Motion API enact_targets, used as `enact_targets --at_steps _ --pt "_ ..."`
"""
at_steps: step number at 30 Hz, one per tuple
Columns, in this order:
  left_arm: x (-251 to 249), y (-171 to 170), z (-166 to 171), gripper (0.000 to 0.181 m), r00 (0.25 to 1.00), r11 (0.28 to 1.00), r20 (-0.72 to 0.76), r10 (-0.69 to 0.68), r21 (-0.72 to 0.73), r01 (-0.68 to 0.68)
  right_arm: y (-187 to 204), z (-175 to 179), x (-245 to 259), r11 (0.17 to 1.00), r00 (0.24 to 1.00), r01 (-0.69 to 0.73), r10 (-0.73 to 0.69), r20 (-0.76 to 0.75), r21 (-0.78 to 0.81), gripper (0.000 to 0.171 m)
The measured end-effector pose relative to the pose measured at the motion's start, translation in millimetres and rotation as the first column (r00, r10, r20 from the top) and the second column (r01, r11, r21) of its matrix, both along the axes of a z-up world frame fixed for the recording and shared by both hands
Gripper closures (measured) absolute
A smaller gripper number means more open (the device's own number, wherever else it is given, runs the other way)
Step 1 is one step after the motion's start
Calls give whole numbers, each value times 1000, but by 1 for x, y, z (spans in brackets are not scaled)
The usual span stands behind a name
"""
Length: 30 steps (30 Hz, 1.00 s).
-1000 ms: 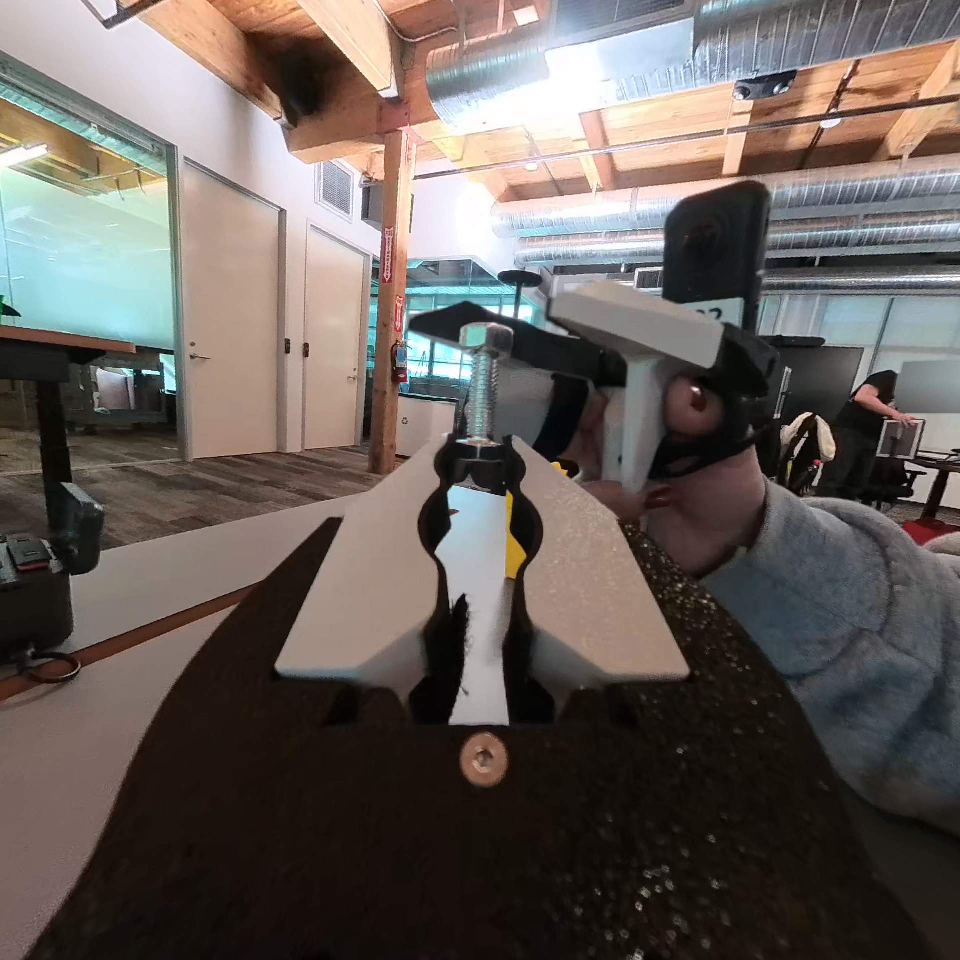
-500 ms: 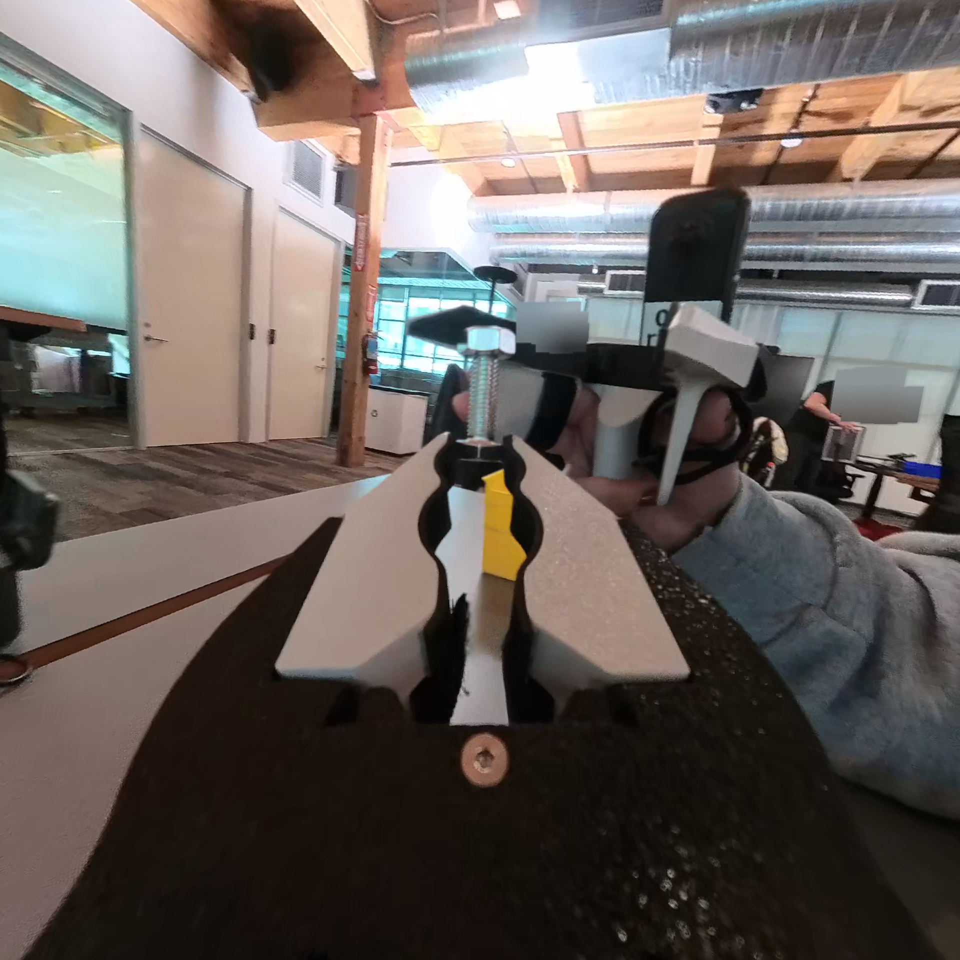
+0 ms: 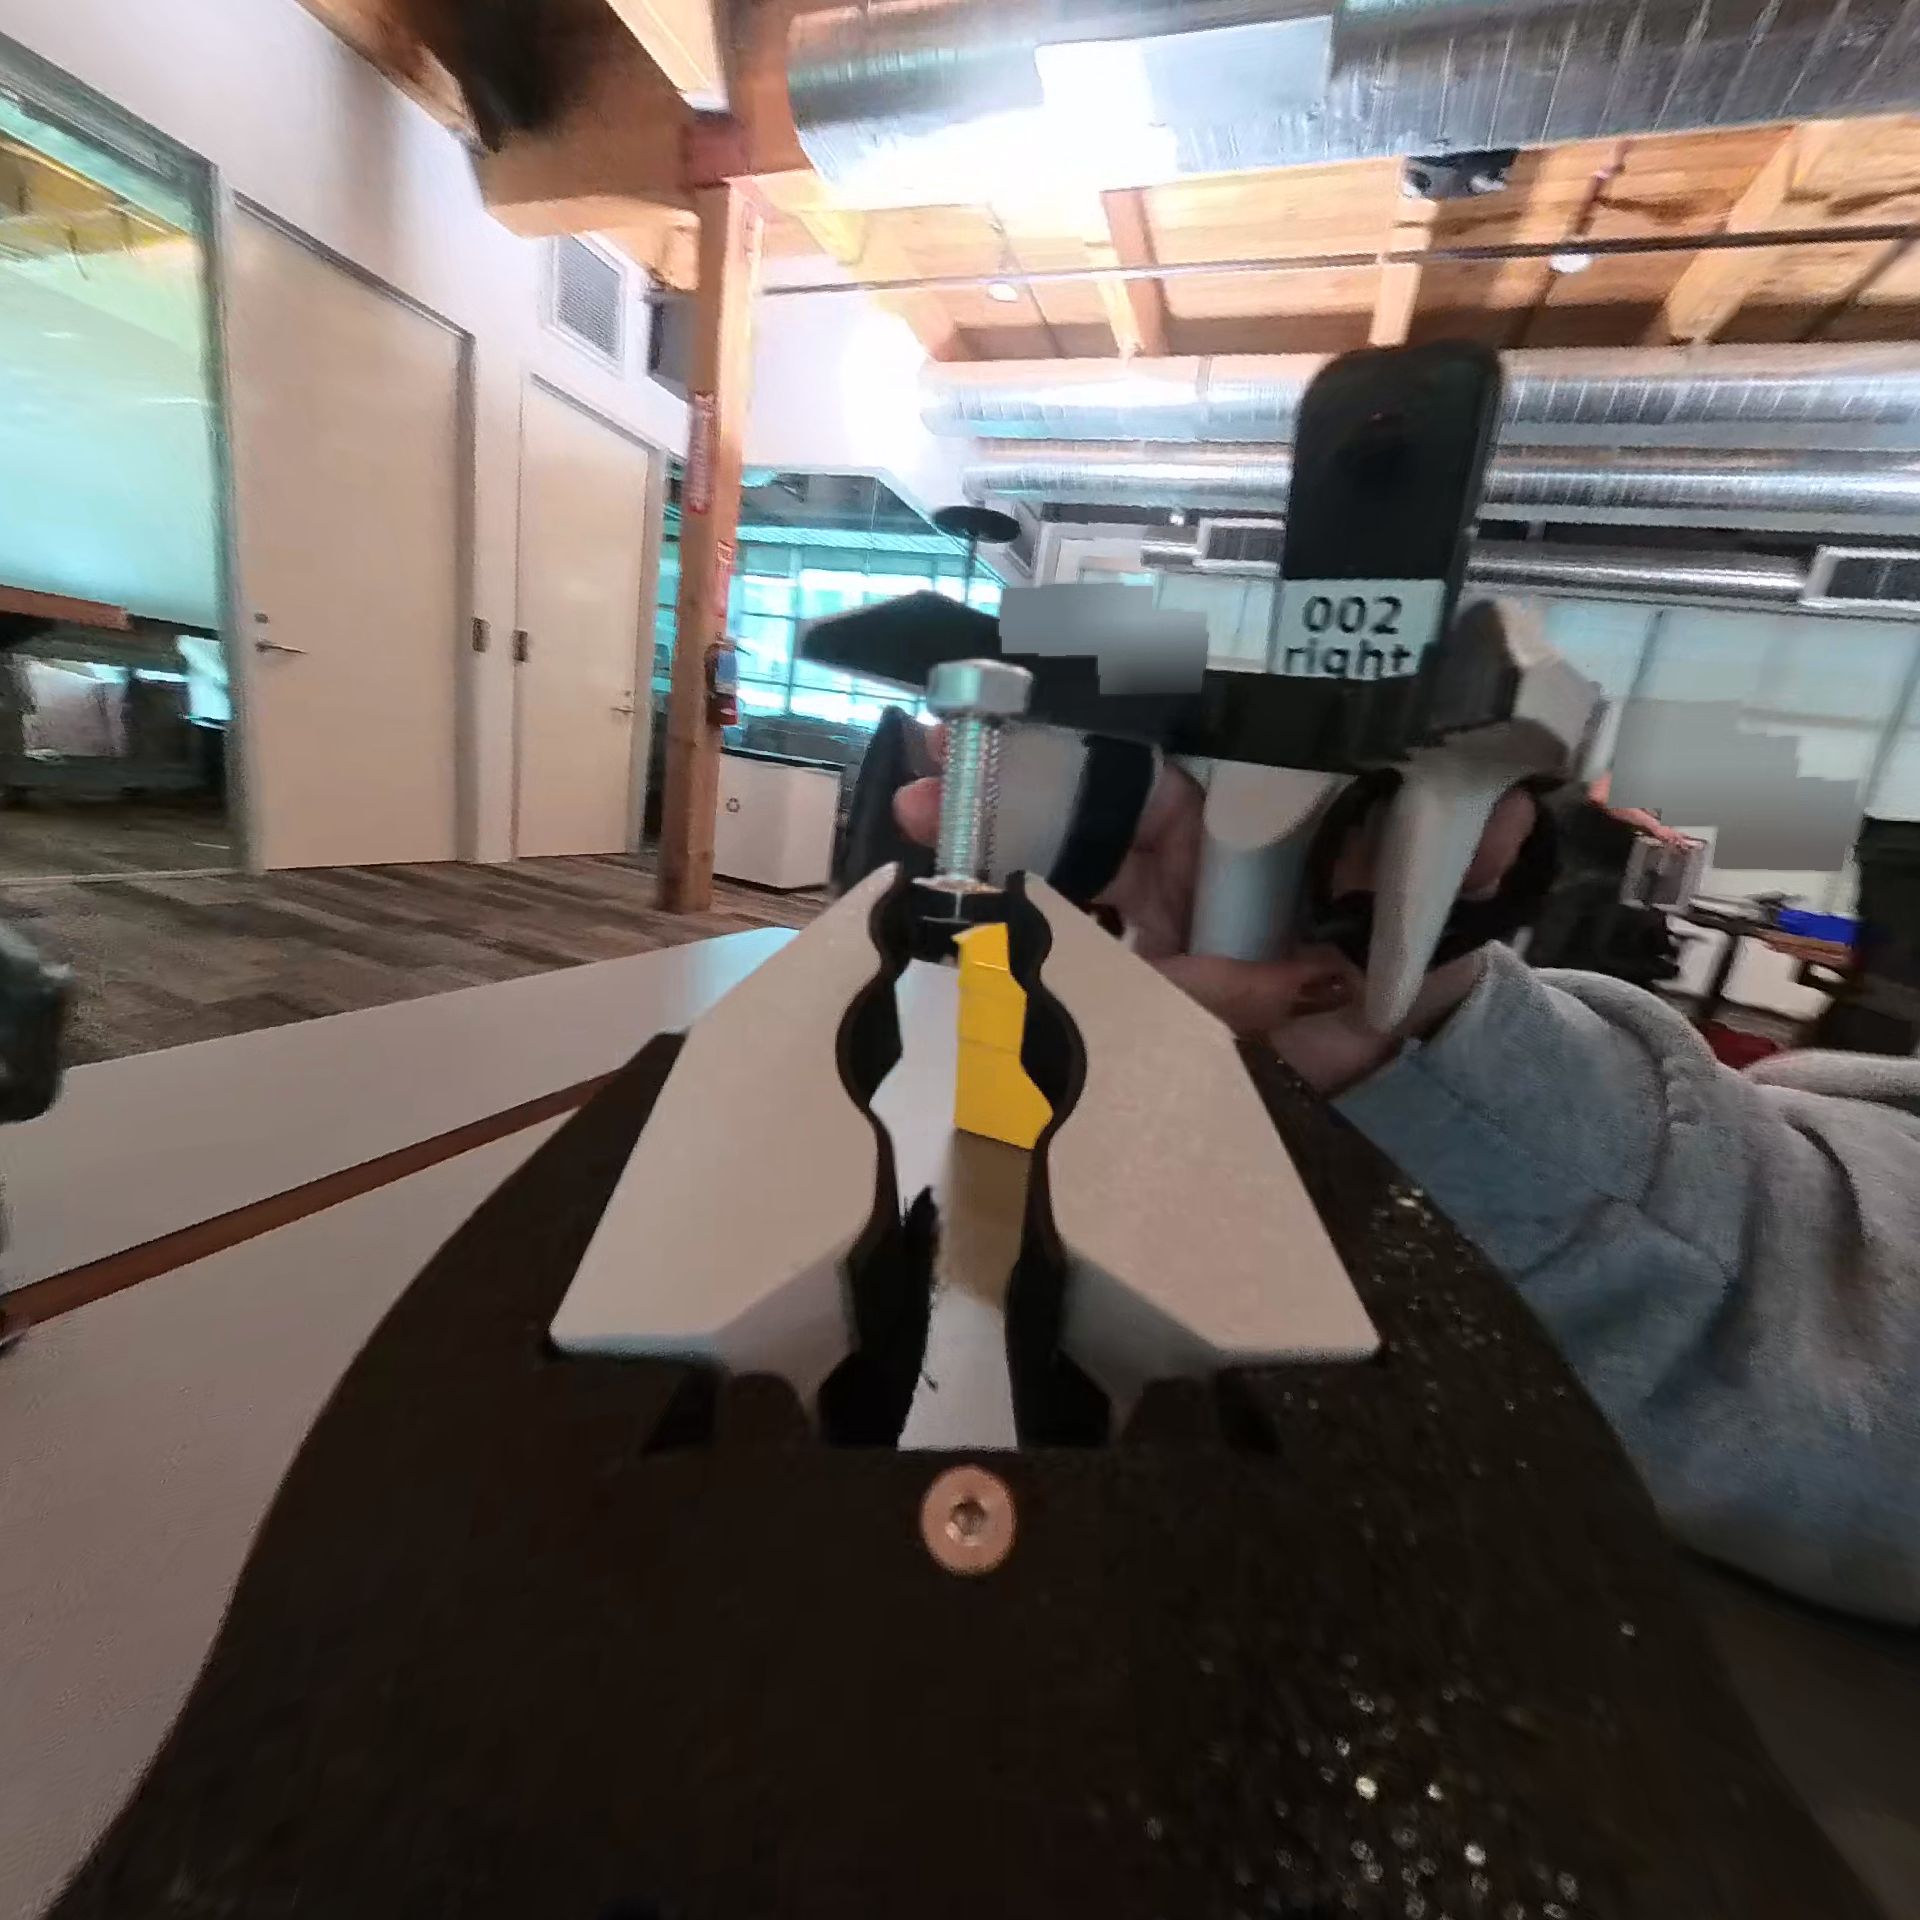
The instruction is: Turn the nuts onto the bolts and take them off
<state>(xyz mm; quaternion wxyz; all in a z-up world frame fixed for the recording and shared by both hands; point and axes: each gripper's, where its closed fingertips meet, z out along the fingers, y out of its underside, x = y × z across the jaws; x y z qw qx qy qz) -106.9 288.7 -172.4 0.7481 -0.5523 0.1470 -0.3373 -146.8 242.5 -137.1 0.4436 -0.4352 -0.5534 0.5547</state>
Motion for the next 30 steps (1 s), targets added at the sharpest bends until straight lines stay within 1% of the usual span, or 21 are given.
enact_targets --at_steps 1,2,3,4,5,7,10,11,12,13,15,16,17,19,20,22,23,24,26,29,30 --pt "-12 3 1 166 998 998 34 62 -6 -61 1 -1 2 1000 1000 0 0 3 7 84" --pt "-29 6 1 166 988 992 89 126 -12 -126 1 -2 4 1000 1000 -14 14 10 12 91" --pt "-42 8 0 166 976 988 148 157 -29 -154 0 -2 7 999 999 -33 33 18 7 101" --pt "-47 8 -1 166 973 989 181 147 -41 -142 4 -1 7 1000 1000 -14 15 15 -5 99" --pt "-45 7 0 166 976 992 177 127 -38 -122 9 1 6 1000 1000 15 -14 5 -12 94" --pt "-24 4 2 166 994 998 96 57 -7 -57 13 3 5 999 999 43 -44 -15 -14 86" --pt "11 0 0 165 997 997 11 -80 -1 80 8 2 2 999 999 30 -30 -19 -13 84" --pt "15 0 -1 165 996 996 8 -87 -5 87 5 1 1 1000 1000 15 -15 -14 -12 84" --pt "11 3 -1 166 998 998 16 -59 -9 59 2 0 2 1000 1000 -4 3 -8 -9 85" --pt "1 6 -2 166 999 1000 36 -14 -18 15 -2 -1 3 1000 1000 -28 28 -1 -4 90" --pt "-30 10 -3 166 987 995 127 98 -47 -92 -7 -3 7 998 998 -68 68 18 2 105" --pt "-43 8 0 166 977 994 182 109 -40 -104 -3 -3 7 999 999 -49 49 23 -1 103" --pt "-51 4 3 166 971 994 213 106 -29 -102 3 -1 6 1000 1000 -14 14 9 -4 98" --pt "-50 0 6 166 978 996 189 85 -5 -85 8 4 6 1000 999 13 -14 -33 -21 91" --pt "-41 -3 8 166 986 999 159 44 14 -46 9 4 4 999 999 18 -19 -38 -33 87" --pt "-15 -10 13 166 991 996 103 -83 54 78 7 2 1 999 999 6 -8 -32 -48 84" --pt "-2 -13 12 166 988 990 70 -136 54 132 4 0 0 999 1000 -9 8 -30 -52 83" --pt "8 -12 9 166 986 987 39 -160 39 158 0 0 0 998 999 -29 27 -31 -55 83" --pt "11 -7 4 166 990 990 27 -138 16 138 -5 -2 0 997 998 -53 52 -24 -52 84" --pt "-12 -4 8 166 990 997 124 -71 23 68 -2 -6 4 997 998 -61 62 10 -46 89" --pt "-20 -4 9 166 988 999 147 -48 22 46 -2 -6 6 996 997 -72 72 14 -54 94"
